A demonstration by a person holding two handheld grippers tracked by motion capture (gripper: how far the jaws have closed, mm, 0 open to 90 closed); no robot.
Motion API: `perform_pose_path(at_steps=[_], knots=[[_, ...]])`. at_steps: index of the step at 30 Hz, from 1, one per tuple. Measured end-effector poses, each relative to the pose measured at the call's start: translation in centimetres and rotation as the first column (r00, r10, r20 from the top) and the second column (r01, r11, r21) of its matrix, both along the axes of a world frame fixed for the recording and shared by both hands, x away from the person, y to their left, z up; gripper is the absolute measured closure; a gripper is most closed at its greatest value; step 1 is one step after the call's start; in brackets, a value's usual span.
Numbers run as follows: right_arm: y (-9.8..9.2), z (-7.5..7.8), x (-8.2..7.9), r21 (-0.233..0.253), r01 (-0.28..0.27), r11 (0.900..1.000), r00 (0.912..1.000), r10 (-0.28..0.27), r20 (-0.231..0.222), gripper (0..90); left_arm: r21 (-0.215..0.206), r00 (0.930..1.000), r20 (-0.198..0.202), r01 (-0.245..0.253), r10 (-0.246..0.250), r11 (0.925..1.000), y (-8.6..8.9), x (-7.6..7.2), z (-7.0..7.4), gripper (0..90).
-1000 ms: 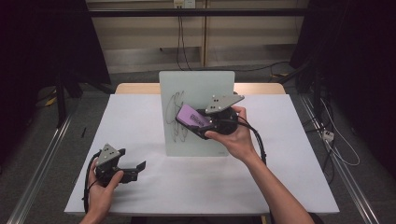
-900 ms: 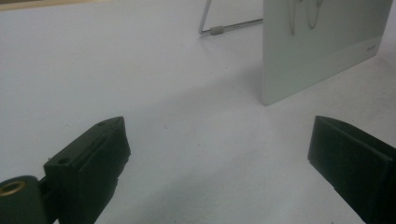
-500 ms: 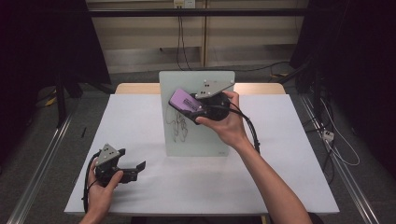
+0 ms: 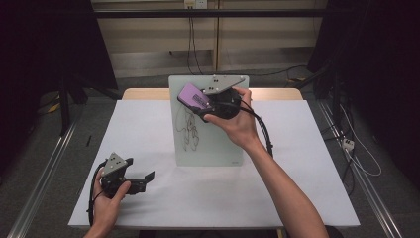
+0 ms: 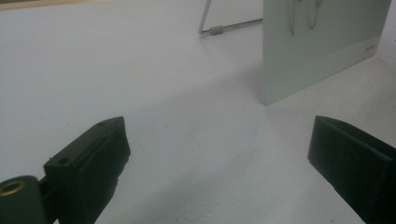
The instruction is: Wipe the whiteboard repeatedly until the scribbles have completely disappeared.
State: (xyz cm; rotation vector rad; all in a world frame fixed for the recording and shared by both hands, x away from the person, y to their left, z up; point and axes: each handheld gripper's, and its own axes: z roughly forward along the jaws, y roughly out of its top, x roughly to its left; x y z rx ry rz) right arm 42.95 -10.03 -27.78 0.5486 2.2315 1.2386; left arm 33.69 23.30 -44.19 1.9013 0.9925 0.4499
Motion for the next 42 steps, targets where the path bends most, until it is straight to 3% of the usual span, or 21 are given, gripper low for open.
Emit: perform_pose_path(at_steps=[12,29,34,42], knots=[[0.7,-0.9,-0.4,-0.052,0.005,0.999,0.9999,-0.005,0.010,42.2,-0.001,1.0000,0.000,0.000,0.000,1.0000,-0.1,0.0,0.0,5.0],[2.1,-4.1,-1.4,-0.114,-0.042,0.993,0.9977,0.035,-0.059,42.2,0.002,1.0000,-0.005,0.004,-0.004,1.0000,-0.1,0.0,-0.1,5.0],[1.9,-3.3,-1.2,-0.114,-0.032,0.993,0.9986,0.027,-0.046,42.2,0.003,1.0000,-0.005,0.004,-0.004,1.0000,-0.1,0.1,-0.1,5.0],[1.3,-0.6,-0.3,-0.057,0.020,0.998,0.9998,-0.020,-0.004,42.2,-0.001,1.0000,-0.005,0.005,-0.005,1.0000,-0.1,0.1,-0.1,5.0]])
